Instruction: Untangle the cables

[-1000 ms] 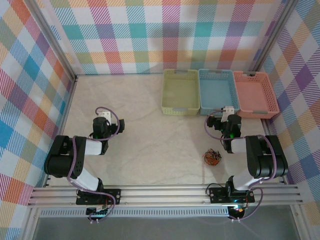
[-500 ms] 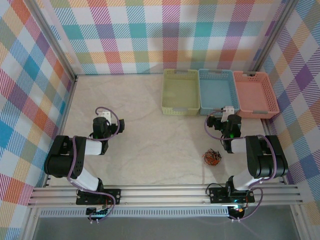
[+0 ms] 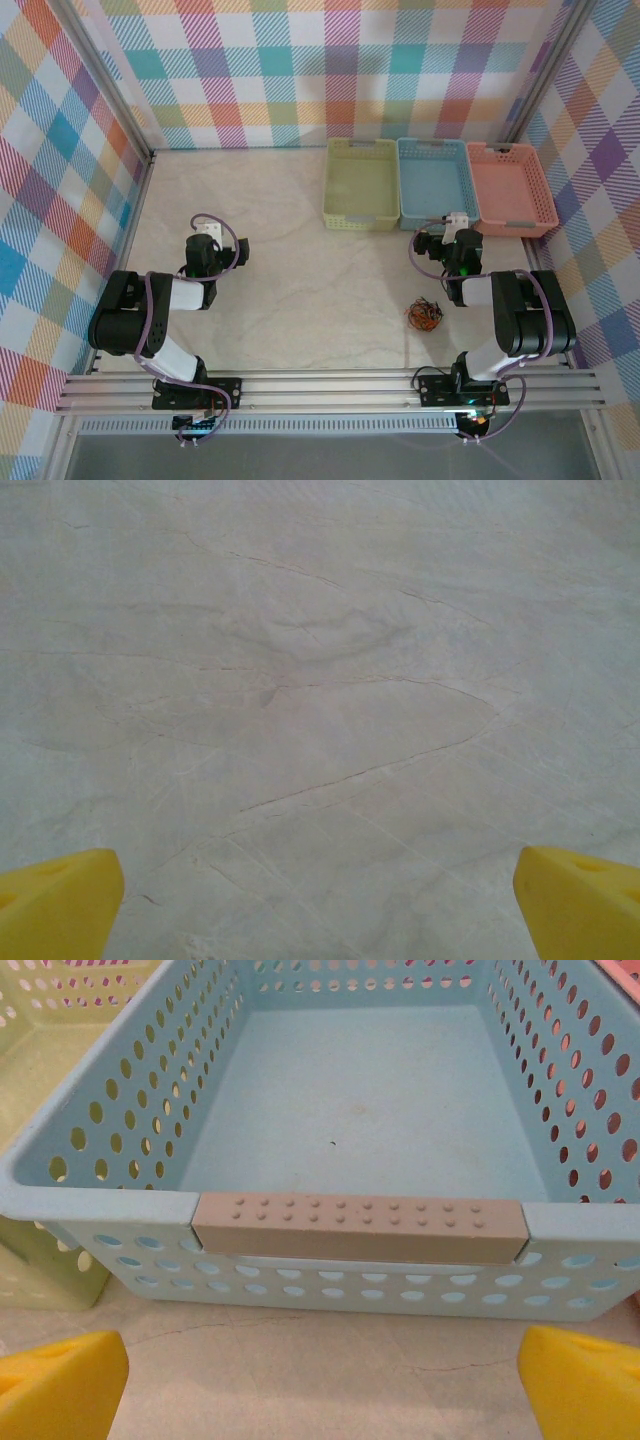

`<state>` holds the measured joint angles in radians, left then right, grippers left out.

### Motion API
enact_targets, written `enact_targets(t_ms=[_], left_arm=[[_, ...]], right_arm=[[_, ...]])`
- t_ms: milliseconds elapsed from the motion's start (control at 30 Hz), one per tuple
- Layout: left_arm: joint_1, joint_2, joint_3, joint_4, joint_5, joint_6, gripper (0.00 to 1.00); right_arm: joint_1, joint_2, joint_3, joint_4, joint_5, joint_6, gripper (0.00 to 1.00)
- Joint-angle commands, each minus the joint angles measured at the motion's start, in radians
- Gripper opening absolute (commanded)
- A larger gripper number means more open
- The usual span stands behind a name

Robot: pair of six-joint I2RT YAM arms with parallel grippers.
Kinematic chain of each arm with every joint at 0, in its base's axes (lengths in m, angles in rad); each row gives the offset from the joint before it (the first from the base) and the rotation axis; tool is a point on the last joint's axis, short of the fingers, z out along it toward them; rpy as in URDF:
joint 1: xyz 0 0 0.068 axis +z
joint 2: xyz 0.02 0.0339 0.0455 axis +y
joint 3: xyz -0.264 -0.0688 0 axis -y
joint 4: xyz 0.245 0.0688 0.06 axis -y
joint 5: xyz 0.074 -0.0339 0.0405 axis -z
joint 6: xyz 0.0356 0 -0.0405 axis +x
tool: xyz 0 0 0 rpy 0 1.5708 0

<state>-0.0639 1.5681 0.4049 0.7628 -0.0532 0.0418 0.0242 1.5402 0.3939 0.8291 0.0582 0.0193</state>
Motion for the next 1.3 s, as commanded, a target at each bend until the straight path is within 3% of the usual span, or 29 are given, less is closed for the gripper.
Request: enact_targets(t_ms=[0, 133, 233, 300, 433, 600, 700, 767, 900, 967, 1133, 1267], left_arm=[[0.003, -0.004, 0.021, 0.030, 0.004, -0.005, 1.00], [0.003, -0.016, 0.020, 0.029, 0.004, -0.002, 1.00], [-0.034, -0.129, 0.071, -0.165, -0.058, 0.015, 1.00], [-0.052, -0.217, 0.098, -0.279, -0.105, -0.009, 1.00], [-0.094, -0.421, 0.092, -0.343, -0.109, -0.112, 1.00], [-0.098, -0.560, 0.356, -0.807, -0.097, -0.417, 1.00], [-0.090, -0.551, 0.568, -1.171, 0.015, -0.539, 1.00], [-0.091, -0.511, 0.672, -1.322, 0.106, -0.532, 1.00], [-0.092, -0.479, 0.704, -1.469, 0.393, -0.552, 1.00], [-0.091, -0.517, 0.671, -1.510, 0.454, -0.525, 1.00], [-0.092, -0.653, 0.659, -1.702, 0.370, -0.384, 1.00], [-0.091, -0.791, 0.607, -1.718, 0.332, -0.367, 1.00]], right_arm=[[-0.007, -0.006, 0.014, 0.007, -0.021, 0.001, 1.00], [-0.007, -0.007, 0.012, 0.009, -0.020, -0.001, 1.00], [-0.002, -0.042, 0.024, -0.035, -0.015, -0.002, 1.00], [0.013, -0.112, 0.028, -0.097, 0.019, -0.011, 1.00], [0.027, -0.299, 0.065, -0.293, 0.107, 0.037, 1.00], [0.025, -0.477, 0.168, -0.567, 0.170, 0.258, 1.00], [0.022, -0.523, 0.232, -0.697, 0.145, 0.286, 1.00], [0.023, -0.527, 0.263, -0.732, 0.104, 0.269, 1.00], [0.018, -0.426, 0.388, -0.838, 0.088, 0.322, 1.00], [0.014, -0.334, 0.491, -0.918, 0.111, 0.330, 1.00], [-0.027, -0.114, 0.724, -1.077, 0.133, 0.327, 0.99], [-0.071, 0.079, 0.906, -1.180, 0.119, 0.329, 0.93]])
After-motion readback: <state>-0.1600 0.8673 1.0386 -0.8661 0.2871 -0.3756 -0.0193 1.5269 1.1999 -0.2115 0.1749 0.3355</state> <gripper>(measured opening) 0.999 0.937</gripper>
